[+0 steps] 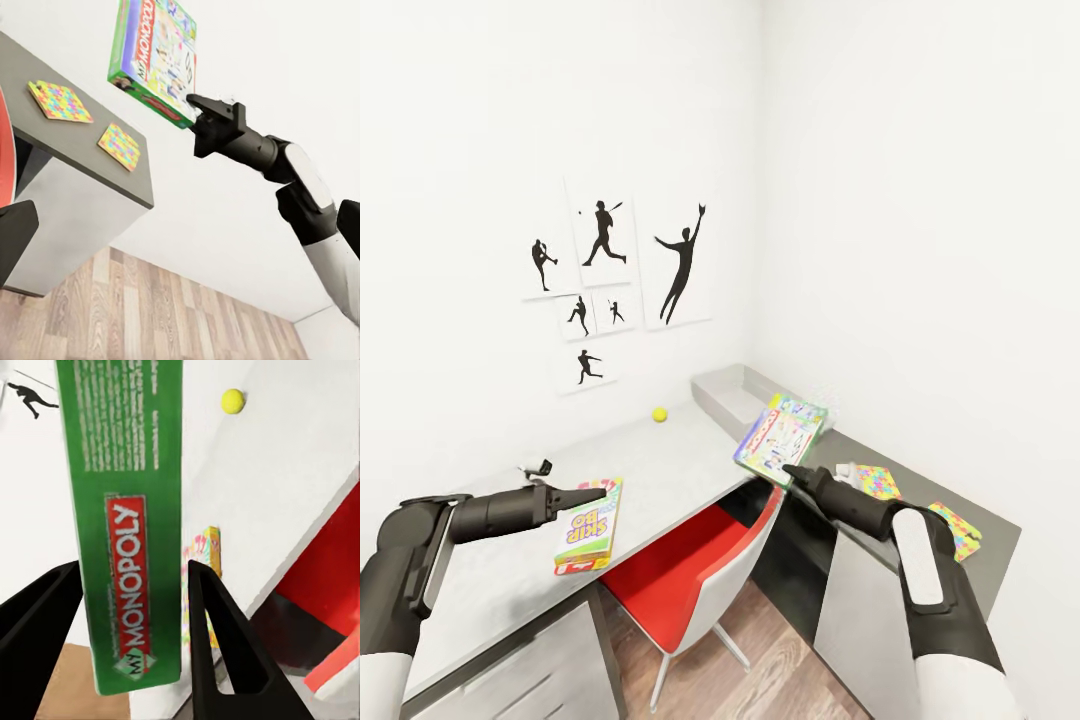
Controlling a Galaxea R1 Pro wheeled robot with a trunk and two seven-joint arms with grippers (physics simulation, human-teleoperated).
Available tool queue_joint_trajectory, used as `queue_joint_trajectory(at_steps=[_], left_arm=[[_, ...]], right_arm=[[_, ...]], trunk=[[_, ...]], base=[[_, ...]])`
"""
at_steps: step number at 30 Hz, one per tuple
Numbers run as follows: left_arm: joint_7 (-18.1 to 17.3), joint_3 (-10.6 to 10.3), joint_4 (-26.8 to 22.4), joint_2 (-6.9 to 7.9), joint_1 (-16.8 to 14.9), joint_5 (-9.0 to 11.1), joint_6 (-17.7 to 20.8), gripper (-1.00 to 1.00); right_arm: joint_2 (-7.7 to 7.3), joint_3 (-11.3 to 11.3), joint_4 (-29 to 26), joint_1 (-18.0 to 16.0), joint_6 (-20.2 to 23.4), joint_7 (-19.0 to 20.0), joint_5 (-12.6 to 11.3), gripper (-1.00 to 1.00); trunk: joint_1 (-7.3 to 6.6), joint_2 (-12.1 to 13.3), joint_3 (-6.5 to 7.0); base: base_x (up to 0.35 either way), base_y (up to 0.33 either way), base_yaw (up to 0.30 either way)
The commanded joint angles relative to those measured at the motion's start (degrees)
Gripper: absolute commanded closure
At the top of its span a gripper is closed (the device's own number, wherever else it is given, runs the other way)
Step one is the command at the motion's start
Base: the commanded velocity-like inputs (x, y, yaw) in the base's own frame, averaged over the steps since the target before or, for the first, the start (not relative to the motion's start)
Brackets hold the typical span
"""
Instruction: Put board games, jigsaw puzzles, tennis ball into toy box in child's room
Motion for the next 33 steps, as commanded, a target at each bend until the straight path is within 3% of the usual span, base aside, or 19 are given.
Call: queue_joint_trajectory(at_steps=[1, 7, 14, 19, 23, 33], left_arm=[[-0.26, 0.02, 0.10, 0.03, -0.01, -0.13, 0.61, -1.00], [-0.26, 0.18, 2.02, 0.28, -0.11, -0.14, 0.60, -1.00], [-0.26, -0.19, 7.53, 0.54, -0.77, -0.61, 0.71, -1.00], [-0.26, -0.33, 9.53, 0.45, -2.17, -3.10, 0.84, -1.00], [-0.26, -0.51, 10.98, 0.15, -6.12, -5.69, 0.84, -1.00], [-0.26, 0.76, 14.50, 0.46, -8.87, -6.18, 0.84, -1.00]], right_arm=[[0.06, -0.14, 0.74, -1.48, 0.61, -0.10, 0.96, 1.00], [0.08, -0.01, 7.60, -10.89, 1.58, -5.56, 0.82, 1.00], [0.03, -0.16, 17.48, -19.20, 1.66, -8.82, 0.81, 1.00], [-0.05, -1.06, 21.65, -22.33, 1.58, -11.73, 0.29, 1.00], [0.07, -1.92, 24.57, -25.07, 1.56, -14.22, -0.18, 1.00], [0.17, -2.21, 28.15, -27.59, 1.48, -16.99, -0.46, 1.00]], trunk=[[0.01, -0.06, -0.04], [0.01, -0.06, -0.04], [0.01, -0.06, -0.04], [0.01, -0.06, -0.04], [0.01, -0.06, -0.04], [0.01, -0.06, -0.04]], base=[[0.000, 0.000, 0.000], [0.000, 0.000, 0.000], [0.000, 0.000, 0.000], [0.000, 0.000, 0.000], [0.000, 0.000, 0.000], [0.000, 0.000, 0.000]])
